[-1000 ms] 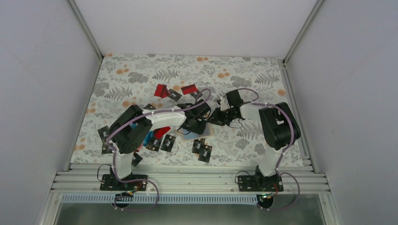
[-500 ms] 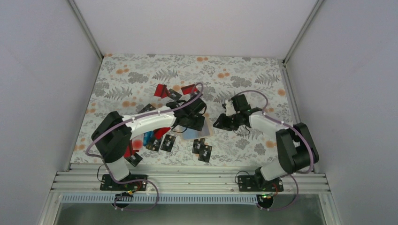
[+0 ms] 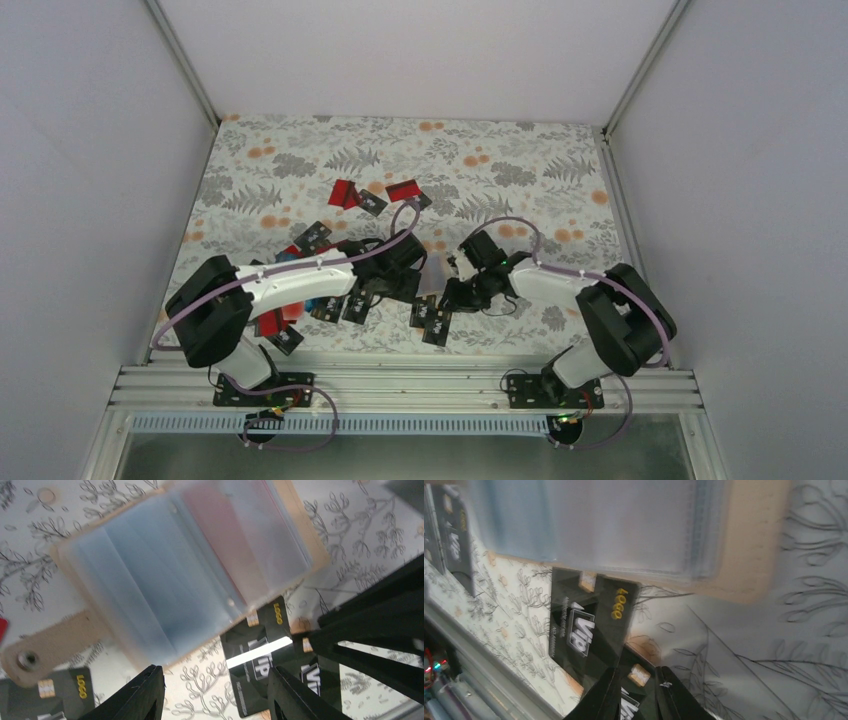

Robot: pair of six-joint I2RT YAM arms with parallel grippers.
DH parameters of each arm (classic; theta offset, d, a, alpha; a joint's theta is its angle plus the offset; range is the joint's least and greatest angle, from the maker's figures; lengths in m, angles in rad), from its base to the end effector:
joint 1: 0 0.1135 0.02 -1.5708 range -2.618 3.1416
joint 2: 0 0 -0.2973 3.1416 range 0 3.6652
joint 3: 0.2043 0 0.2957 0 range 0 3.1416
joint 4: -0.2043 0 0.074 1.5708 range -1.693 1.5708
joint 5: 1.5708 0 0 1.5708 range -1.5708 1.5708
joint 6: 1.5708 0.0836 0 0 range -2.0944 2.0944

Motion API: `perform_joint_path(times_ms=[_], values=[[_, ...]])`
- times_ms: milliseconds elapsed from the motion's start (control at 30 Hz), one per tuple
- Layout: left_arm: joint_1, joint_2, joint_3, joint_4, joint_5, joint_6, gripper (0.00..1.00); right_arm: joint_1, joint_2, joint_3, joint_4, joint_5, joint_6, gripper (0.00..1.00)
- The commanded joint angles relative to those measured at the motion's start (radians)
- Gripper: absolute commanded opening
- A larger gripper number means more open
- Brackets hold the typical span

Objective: Put the credit cards into the card holder

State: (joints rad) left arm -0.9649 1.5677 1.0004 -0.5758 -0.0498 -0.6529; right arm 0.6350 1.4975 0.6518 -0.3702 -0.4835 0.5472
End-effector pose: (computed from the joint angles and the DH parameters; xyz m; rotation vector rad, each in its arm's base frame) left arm 0.2089 -0.2942 0.1625 0.4178 2.7533 -0.3897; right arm 0.2077 0.2013 0.0943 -0.2625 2.9729 0.9084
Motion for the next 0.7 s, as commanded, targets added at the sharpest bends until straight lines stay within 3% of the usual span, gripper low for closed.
perform_joint_path(times_ms=[0,667], values=[[-0.041,-0.045,-0.047,0.008,-0.035,-0.058,0.53,0.057,0.053,0.011,0.017,0.104,0.026,0.21],[-0.1,-0.116,-0.105,-0.019,-0.061,-0.11,0.53,0.245,0.046,-0.049,0.003,0.084,0.083,0.22]])
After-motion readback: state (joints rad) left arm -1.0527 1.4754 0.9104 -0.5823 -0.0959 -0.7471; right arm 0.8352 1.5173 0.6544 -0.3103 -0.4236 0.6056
